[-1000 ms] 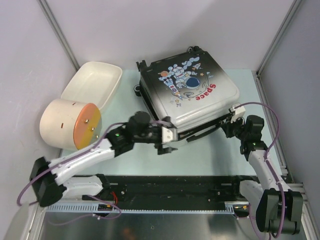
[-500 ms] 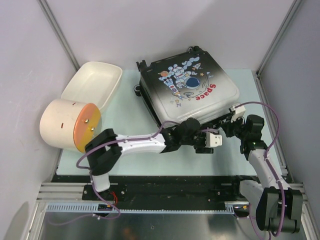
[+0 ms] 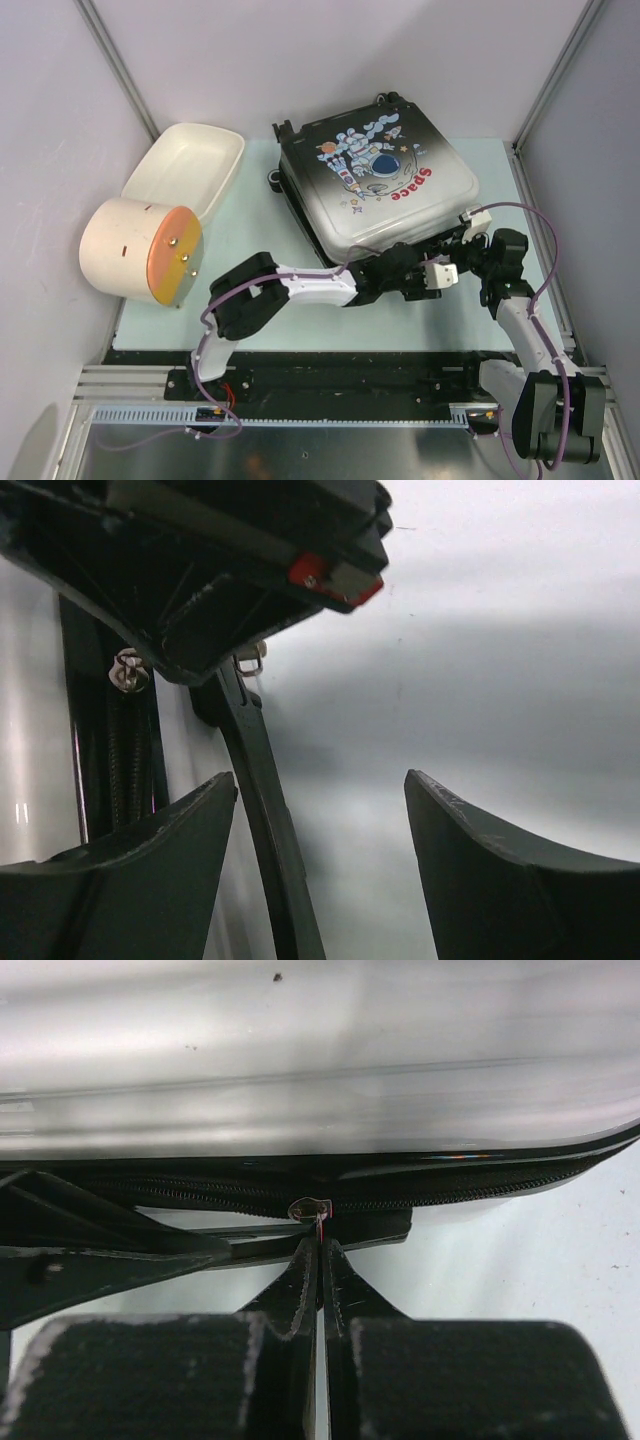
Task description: Open, take out, and arrange the luggage
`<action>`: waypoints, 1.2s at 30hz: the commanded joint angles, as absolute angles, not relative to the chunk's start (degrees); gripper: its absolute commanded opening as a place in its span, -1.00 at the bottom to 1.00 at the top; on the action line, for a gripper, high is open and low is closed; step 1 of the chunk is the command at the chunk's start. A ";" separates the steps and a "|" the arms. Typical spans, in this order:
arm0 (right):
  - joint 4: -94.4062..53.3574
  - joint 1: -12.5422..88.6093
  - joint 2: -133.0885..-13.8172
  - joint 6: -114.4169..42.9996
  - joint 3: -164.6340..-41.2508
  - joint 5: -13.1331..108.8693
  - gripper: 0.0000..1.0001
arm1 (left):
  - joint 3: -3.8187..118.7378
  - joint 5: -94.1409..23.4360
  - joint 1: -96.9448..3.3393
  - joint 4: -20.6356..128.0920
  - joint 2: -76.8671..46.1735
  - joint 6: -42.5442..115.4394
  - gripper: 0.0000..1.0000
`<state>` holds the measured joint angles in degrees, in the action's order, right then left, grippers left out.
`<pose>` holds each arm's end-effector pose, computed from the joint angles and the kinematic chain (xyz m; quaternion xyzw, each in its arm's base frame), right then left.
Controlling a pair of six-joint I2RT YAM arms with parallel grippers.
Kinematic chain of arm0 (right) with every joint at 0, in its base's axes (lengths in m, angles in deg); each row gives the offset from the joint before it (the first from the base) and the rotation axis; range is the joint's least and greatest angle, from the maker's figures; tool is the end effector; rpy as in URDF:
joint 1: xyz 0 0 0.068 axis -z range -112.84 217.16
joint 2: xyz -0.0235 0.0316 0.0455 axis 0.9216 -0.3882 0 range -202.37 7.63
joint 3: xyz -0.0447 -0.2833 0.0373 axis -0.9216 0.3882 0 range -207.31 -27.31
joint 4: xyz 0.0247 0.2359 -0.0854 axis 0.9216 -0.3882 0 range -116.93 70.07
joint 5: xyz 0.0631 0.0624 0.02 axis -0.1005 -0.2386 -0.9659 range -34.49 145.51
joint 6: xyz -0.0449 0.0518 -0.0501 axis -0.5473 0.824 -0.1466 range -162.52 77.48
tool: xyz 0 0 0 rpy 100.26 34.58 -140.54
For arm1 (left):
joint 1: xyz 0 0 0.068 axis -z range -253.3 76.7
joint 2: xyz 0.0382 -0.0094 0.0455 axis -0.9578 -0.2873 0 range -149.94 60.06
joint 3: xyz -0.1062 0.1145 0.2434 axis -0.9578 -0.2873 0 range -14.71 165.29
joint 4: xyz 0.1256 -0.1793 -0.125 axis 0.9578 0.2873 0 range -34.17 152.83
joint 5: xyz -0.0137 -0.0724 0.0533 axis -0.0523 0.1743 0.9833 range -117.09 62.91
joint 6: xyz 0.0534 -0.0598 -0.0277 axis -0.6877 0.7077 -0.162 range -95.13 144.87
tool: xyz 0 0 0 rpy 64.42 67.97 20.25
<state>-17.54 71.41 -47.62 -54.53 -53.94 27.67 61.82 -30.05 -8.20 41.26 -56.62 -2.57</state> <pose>0.2224 0.0184 0.2226 -0.1825 0.8137 0.1297 0.5364 0.2063 -0.4537 0.1948 0.6207 0.5747 -0.1927 0.4973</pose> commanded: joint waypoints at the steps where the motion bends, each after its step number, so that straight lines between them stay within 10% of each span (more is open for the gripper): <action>1: -14.92 72.17 -47.30 -54.39 -56.40 31.07 -1.00 | 64.39 -21.13 -9.58 40.71 -61.83 -2.73 0.48; 6: -14.66 72.17 -46.95 -55.97 -56.31 33.79 -1.00 | 63.26 -20.76 -9.85 46.24 -62.20 -0.01 0.40; 13: -13.95 72.17 -47.66 -57.03 -56.31 34.42 -1.00 | 59.39 -23.49 -11.43 51.88 -59.30 7.81 -0.22; 18: -13.69 72.17 -47.74 -56.94 -56.31 34.33 -1.00 | 56.84 -15.95 -11.43 52.93 -59.21 10.71 0.25; 36: -13.51 71.99 -47.65 -55.53 -56.31 34.77 -1.00 | 61.76 -1.43 -9.23 60.49 -65.90 18.88 0.54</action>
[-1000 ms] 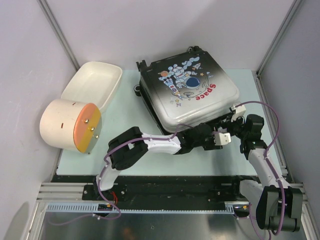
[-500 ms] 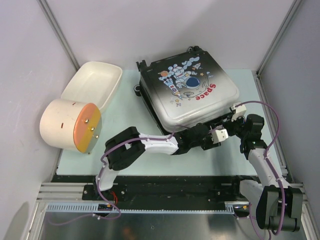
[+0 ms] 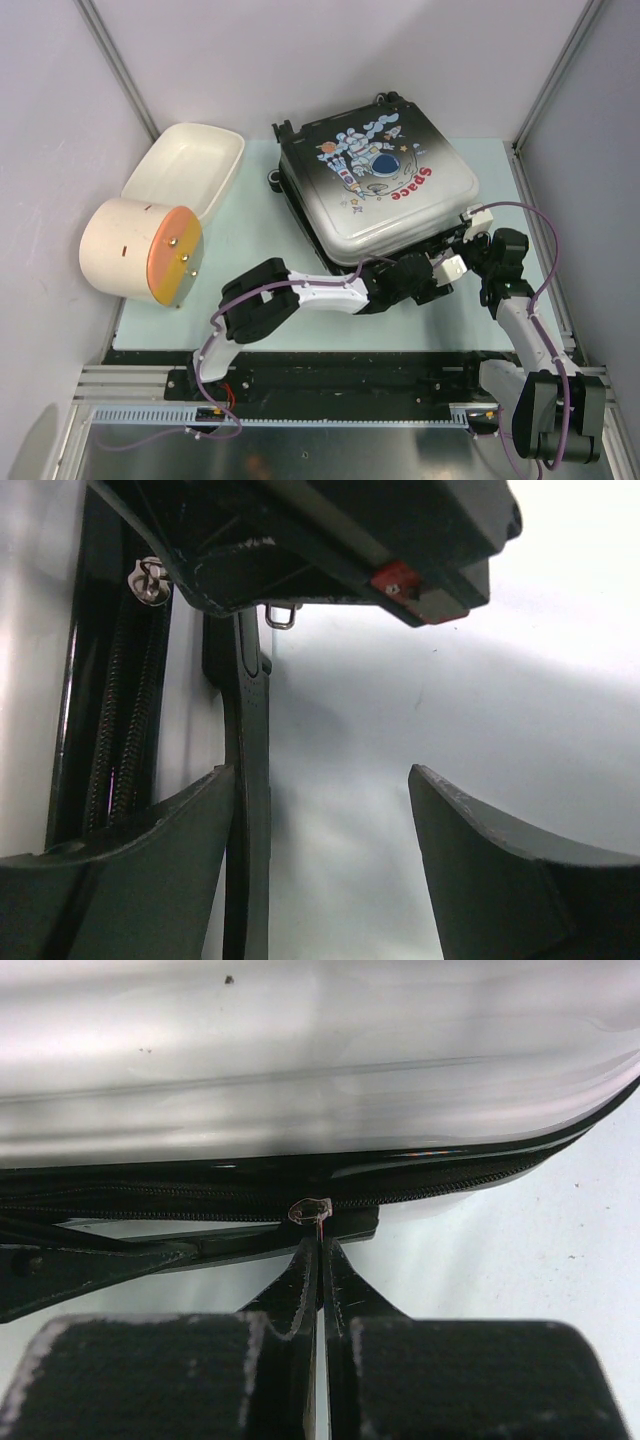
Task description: Open, take out, and arrange the luggage
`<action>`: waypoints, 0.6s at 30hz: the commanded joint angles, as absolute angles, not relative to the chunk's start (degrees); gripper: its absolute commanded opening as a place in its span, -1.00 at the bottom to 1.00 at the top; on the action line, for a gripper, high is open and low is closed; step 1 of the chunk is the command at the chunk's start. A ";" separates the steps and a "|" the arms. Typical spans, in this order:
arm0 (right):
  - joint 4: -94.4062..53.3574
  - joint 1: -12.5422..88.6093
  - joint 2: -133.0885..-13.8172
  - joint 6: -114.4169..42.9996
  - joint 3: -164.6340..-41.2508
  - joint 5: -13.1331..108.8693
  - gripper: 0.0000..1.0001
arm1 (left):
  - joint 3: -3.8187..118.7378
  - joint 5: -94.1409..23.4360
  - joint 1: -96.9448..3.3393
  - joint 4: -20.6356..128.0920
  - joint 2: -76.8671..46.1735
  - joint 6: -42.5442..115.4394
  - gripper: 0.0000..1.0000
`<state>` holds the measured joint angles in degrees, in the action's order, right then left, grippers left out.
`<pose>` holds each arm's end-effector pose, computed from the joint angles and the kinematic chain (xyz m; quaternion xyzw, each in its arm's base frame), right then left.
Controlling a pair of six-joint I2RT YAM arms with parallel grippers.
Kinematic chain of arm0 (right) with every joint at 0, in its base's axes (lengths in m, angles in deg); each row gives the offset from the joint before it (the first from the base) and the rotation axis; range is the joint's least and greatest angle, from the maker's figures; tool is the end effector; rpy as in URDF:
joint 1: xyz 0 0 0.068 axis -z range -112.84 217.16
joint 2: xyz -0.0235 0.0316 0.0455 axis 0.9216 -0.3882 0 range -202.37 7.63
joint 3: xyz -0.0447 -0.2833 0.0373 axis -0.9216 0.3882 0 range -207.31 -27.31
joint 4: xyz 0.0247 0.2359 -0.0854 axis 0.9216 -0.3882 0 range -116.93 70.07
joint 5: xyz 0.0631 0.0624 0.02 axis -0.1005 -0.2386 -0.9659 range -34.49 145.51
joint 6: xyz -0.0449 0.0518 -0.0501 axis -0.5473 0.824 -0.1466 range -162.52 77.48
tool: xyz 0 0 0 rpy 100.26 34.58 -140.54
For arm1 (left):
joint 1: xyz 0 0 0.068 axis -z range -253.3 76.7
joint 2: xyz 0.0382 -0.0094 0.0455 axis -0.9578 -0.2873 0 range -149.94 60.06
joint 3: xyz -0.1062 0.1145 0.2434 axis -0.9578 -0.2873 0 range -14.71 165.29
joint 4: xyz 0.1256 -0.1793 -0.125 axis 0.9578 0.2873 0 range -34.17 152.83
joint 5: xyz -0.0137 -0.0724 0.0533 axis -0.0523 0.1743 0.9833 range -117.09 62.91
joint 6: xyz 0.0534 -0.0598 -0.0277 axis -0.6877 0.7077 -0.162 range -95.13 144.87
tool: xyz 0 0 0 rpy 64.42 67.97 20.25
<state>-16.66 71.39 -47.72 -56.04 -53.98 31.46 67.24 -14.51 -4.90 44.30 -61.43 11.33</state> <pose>0.2253 0.0138 0.2235 -0.1778 0.8150 0.0934 0.5435 0.2049 -0.4736 0.1808 0.5161 0.6803 -0.1525 0.4976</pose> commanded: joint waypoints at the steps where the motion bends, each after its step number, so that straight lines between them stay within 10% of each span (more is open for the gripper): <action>1: -13.60 71.99 -47.66 -55.44 -56.31 34.77 -1.00 | 61.23 -1.69 -9.23 60.14 -65.02 19.07 0.54; 18: -13.42 71.73 -48.10 -55.00 -56.31 35.21 -1.00 | 42.86 -20.50 -8.35 24.82 -44.88 2.03 0.78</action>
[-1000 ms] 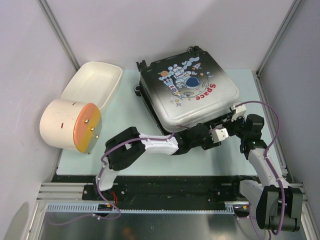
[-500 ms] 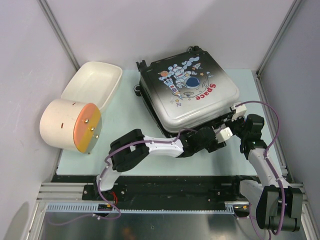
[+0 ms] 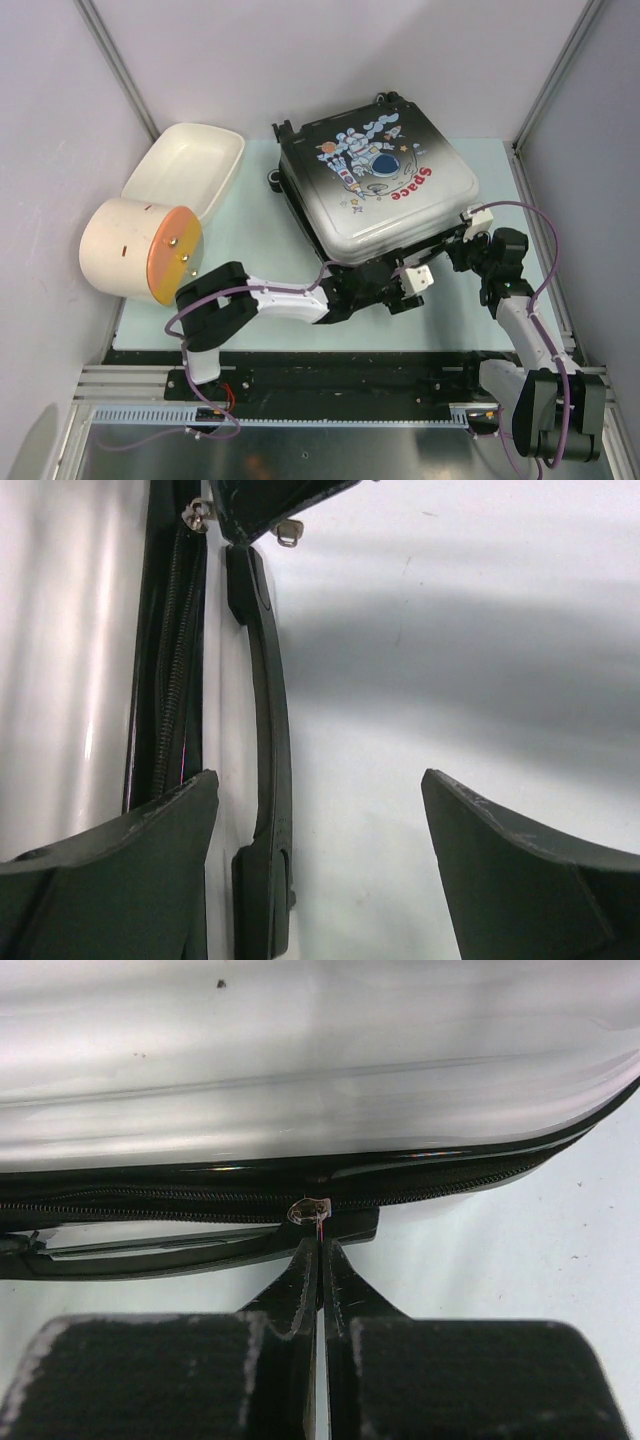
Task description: Open, take out, and arrange the luggage
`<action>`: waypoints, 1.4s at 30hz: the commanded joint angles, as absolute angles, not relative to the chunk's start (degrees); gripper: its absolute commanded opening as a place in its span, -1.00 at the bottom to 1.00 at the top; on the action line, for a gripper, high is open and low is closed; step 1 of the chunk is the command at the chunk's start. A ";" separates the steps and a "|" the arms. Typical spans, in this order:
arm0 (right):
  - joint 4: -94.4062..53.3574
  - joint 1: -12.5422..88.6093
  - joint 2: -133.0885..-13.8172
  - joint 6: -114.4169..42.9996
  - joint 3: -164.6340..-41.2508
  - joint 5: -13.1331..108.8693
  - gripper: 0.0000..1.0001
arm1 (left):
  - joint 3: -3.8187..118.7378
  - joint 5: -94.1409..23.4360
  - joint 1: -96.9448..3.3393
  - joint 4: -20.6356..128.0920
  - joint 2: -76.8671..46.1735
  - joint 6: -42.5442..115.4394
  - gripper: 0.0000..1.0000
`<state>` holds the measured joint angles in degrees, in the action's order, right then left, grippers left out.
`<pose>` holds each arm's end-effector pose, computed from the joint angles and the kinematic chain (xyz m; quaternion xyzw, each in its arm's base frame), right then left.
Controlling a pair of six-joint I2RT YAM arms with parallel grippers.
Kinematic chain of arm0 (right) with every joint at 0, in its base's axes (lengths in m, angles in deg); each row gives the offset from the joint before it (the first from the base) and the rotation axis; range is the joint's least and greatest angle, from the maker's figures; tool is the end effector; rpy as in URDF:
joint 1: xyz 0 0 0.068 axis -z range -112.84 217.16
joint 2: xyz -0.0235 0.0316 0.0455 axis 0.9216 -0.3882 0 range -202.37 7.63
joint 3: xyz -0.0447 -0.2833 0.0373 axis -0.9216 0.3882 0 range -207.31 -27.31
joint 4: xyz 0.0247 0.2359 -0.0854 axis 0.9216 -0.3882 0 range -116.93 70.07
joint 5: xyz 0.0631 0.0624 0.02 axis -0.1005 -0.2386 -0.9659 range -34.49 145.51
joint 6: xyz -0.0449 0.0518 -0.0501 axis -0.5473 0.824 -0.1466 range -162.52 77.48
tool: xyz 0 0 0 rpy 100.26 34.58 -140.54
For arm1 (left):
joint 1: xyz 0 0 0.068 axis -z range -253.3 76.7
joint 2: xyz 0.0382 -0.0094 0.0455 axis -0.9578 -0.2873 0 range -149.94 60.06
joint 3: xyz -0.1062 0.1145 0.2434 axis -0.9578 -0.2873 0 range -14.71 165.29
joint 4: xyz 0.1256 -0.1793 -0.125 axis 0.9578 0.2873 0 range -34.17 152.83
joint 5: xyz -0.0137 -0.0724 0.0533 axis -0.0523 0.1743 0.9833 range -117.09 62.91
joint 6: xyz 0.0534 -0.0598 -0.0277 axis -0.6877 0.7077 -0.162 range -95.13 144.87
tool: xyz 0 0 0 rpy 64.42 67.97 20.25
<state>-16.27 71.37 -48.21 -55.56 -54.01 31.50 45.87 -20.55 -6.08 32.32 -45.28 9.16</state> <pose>0.2267 0.0138 0.2228 -0.1743 0.8161 0.0956 0.5426 0.1787 -0.4037 0.2079 0.5215 0.6388 -0.2026 0.5281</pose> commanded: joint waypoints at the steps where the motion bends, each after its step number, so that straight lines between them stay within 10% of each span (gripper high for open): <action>1: -13.77 71.73 -47.83 -55.00 -56.31 35.29 -1.00 | 42.68 -20.59 -8.35 22.72 -45.32 1.06 0.78; 42: -13.95 72.35 -47.48 -54.91 -56.31 35.21 -1.00 | 58.76 -6.33 -11.07 50.96 -61.32 15.55 0.54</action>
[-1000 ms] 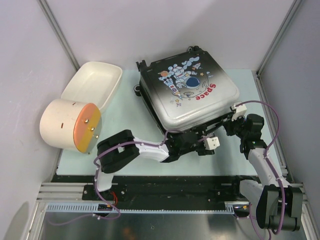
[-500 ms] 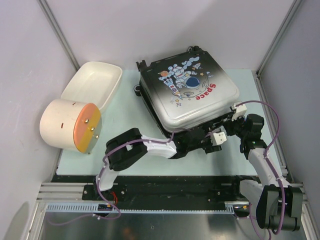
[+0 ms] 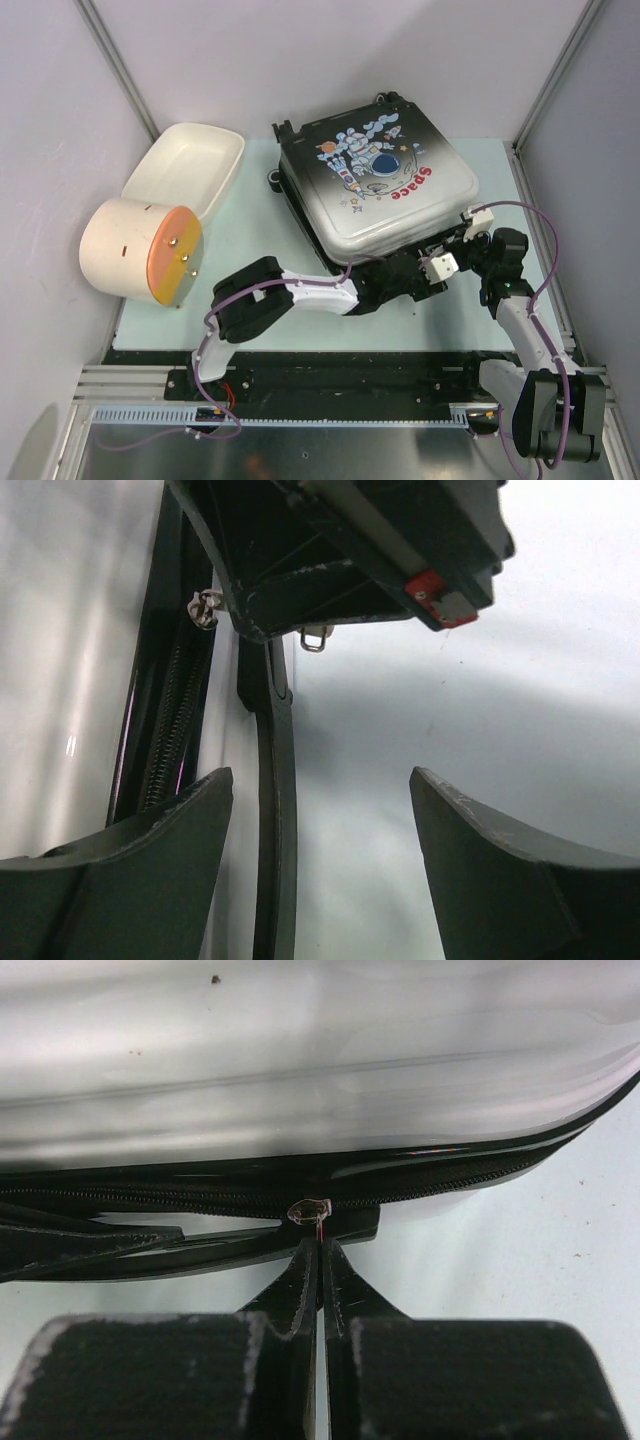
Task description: Open, take out, and arrange the luggage
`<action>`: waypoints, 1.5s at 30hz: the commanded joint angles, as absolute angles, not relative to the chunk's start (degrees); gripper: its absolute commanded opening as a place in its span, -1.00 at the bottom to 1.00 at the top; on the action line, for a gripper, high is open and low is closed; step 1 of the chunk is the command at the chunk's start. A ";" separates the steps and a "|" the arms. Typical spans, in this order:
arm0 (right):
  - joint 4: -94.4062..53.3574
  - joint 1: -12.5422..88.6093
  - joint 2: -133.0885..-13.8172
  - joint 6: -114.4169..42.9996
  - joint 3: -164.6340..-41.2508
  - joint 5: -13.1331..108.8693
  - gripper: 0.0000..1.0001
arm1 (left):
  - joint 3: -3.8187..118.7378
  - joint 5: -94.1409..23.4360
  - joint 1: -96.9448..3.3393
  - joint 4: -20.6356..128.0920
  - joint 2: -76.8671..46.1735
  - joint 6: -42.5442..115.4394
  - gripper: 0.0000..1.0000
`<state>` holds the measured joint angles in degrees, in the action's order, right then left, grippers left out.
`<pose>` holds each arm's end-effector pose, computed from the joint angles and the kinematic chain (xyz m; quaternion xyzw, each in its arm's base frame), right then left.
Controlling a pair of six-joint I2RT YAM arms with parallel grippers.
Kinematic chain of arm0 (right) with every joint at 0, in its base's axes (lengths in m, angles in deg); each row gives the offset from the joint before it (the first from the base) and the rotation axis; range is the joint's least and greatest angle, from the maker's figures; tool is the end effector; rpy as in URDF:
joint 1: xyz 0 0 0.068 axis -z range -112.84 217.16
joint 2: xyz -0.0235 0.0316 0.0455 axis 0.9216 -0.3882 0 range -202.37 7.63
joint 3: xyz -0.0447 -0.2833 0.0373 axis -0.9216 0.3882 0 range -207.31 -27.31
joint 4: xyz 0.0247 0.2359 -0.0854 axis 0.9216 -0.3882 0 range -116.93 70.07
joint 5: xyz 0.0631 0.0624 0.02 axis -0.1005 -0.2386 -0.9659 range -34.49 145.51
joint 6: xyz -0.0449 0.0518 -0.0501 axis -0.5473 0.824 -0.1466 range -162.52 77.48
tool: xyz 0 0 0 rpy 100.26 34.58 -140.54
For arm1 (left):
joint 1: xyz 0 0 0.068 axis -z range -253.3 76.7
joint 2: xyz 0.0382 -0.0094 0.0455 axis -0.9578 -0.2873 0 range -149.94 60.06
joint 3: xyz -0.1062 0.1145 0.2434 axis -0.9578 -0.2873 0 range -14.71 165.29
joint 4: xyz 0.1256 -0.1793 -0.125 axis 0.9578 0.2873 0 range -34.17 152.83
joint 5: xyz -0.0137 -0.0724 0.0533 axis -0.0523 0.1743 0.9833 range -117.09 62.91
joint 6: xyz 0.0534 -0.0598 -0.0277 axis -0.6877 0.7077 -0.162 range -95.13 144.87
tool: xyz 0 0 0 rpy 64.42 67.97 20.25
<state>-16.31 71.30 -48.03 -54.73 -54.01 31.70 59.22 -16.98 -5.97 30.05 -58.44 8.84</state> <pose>0.2264 0.0138 0.2233 -0.1682 0.8170 0.0982 0.5428 0.2059 -0.4592 0.1908 0.5002 0.6390 -0.1865 0.5538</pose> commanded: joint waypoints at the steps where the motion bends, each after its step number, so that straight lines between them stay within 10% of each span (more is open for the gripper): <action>1: -13.95 72.26 -47.39 -54.83 -56.31 35.21 -1.00 | 59.03 -9.22 -11.08 51.95 -61.32 15.99 0.49; 19: -14.04 72.26 -47.57 -54.57 -56.31 36.26 -1.00 | 62.90 -8.99 -12.22 64.79 -68.53 20.21 0.54; 29: -13.33 72.96 -47.75 -56.49 -56.31 38.11 -1.00 | 52.89 -11.44 -15.63 65.50 -65.02 18.11 -0.49; 38: -12.56 78.40 -50.73 -67.65 -56.31 39.08 -1.00 | 51.91 -15.92 -20.22 70.94 -58.24 15.29 -0.98; 45: -7.90 84.56 -54.76 -72.23 -56.31 29.25 -1.00 | 51.21 -18.23 -19.78 77.36 -52.89 6.87 -1.00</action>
<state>-12.14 79.54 -52.56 -67.19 -54.42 28.02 57.60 -26.95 -13.64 48.96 -52.67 14.67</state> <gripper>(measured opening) 0.012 0.039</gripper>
